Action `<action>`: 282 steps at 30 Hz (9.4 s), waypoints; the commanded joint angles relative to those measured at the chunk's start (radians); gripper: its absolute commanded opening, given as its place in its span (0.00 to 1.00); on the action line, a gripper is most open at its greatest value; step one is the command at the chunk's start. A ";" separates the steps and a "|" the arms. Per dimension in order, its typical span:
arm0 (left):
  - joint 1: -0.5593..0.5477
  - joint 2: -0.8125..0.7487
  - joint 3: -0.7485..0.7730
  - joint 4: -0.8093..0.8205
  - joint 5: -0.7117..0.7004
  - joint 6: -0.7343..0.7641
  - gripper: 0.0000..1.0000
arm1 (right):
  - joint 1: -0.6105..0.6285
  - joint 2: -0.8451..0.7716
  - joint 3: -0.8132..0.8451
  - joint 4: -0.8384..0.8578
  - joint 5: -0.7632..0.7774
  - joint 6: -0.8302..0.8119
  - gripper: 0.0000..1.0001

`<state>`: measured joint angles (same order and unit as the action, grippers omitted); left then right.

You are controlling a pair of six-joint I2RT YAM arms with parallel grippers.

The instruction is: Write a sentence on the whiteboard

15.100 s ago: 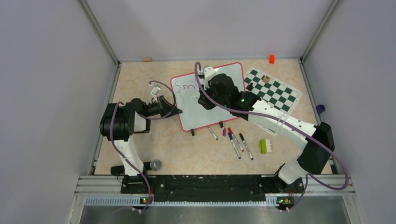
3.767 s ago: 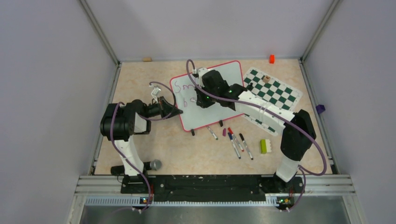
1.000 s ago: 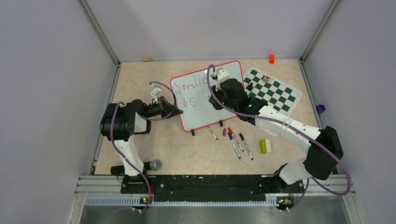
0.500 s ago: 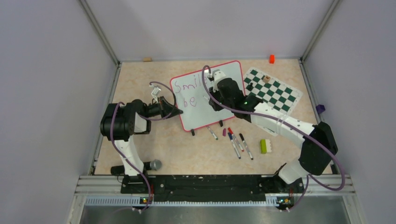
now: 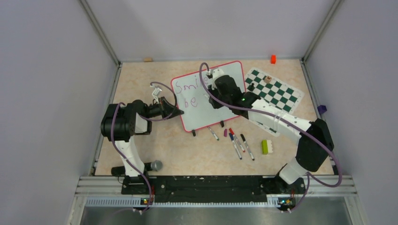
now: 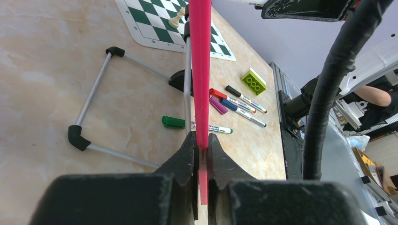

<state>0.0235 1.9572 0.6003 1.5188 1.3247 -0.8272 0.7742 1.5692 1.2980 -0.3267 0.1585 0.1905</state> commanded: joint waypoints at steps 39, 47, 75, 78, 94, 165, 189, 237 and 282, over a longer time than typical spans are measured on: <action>-0.018 0.004 0.007 0.099 0.078 0.042 0.00 | -0.024 0.080 0.102 -0.061 -0.042 -0.021 0.00; -0.019 0.004 0.006 0.099 0.078 0.041 0.00 | -0.024 0.083 0.099 -0.112 -0.060 -0.039 0.00; -0.019 0.007 0.008 0.099 0.079 0.041 0.00 | -0.034 0.127 0.206 -0.136 0.041 -0.052 0.00; -0.019 0.006 0.008 0.099 0.080 0.041 0.00 | -0.036 0.124 0.204 -0.137 0.044 -0.049 0.00; -0.019 0.003 0.007 0.099 0.080 0.041 0.00 | -0.038 0.096 0.159 -0.151 0.019 -0.038 0.00; -0.019 0.005 0.008 0.099 0.078 0.042 0.00 | -0.048 0.080 0.094 -0.158 -0.153 -0.025 0.00; -0.019 0.004 0.007 0.098 0.079 0.040 0.00 | -0.087 0.014 0.142 -0.110 -0.217 -0.006 0.00; 0.022 -0.055 -0.051 0.099 0.023 0.024 0.64 | -0.156 -0.196 -0.073 -0.046 -0.277 -0.031 0.00; 0.042 -1.311 -0.350 -1.543 -1.591 0.188 0.99 | -0.155 -0.480 -0.170 -0.008 -0.337 0.037 0.00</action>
<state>0.0334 0.5713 0.2001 0.0219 -0.2081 -0.5144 0.6186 1.1591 1.1263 -0.3389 -0.1993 0.2199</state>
